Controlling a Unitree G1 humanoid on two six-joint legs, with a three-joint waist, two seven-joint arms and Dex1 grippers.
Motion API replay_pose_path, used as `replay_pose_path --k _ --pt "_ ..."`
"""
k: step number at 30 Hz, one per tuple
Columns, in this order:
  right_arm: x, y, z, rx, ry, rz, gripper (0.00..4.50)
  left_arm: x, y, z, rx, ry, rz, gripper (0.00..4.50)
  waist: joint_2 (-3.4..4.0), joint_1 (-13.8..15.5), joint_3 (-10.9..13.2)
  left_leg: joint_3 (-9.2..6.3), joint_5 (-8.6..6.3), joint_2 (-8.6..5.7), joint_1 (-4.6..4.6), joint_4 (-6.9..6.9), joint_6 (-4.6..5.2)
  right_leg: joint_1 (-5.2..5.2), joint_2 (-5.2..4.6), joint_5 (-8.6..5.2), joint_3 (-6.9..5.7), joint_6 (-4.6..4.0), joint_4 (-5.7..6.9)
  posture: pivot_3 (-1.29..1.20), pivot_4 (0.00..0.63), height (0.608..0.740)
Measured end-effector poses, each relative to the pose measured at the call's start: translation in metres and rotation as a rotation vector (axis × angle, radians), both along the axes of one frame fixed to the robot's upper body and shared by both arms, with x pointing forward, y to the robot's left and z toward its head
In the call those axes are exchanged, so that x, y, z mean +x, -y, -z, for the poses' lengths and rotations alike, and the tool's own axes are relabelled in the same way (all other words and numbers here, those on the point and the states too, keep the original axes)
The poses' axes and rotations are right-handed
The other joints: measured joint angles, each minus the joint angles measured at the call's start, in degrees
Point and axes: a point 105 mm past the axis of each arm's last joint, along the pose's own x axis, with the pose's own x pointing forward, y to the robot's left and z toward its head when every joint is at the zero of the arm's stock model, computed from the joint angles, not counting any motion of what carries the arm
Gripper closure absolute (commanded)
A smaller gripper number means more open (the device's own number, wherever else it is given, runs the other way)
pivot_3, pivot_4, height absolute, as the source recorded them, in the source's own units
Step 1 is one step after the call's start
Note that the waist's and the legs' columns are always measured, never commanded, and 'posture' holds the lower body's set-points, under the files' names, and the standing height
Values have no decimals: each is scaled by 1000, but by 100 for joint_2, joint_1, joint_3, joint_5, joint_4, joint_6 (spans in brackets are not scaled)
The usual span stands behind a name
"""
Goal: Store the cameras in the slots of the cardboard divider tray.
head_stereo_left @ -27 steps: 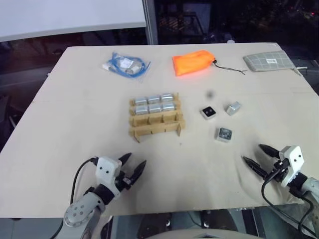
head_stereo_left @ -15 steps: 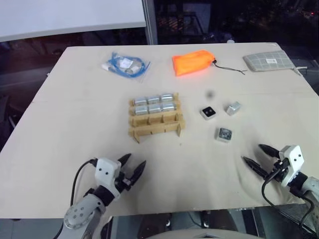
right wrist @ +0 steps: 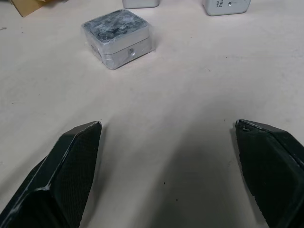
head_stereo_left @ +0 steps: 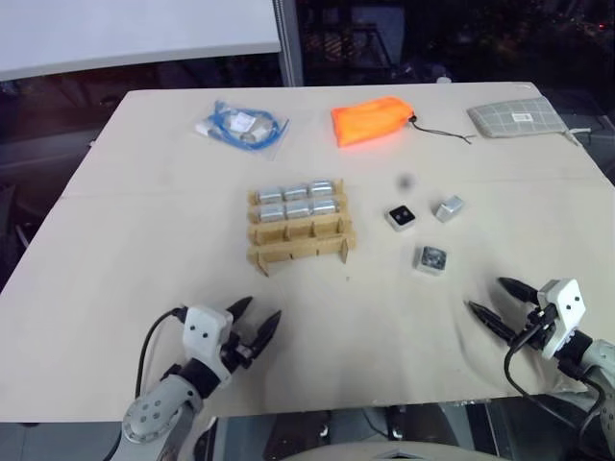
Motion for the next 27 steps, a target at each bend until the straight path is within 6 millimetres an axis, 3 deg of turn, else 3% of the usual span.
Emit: replay_pose_path --k 10,17,21,27 --pt "4 -4 -2 1 12 -16 0 3 -4 1 25 1 40 1252 -3 0 -3 1 0 2 24 0 0 18 3 0 1 0 1 0 150 740" --pt "9 -11 -4 6 20 -36 0 -7 -6 -3 32 -43 216 1252 -8 -8 -1 4 0 4 27 2 0 24 2 0 3 0 4 0 150 740" --pt "19 -26 -8 15 30 -93 0 -14 -5 -21 3 -69 379 1252 -26 -11 4 -1 1 9 27 4 -2 22 5 0 0 -1 9 0 150 740" --pt "36 -43 -12 4 24 -191 0 -9 -16 -54 113 -50 531 1252 -39 -11 11 4 2 5 28 7 -2 22 4 0 1 -1 13 0 150 740"
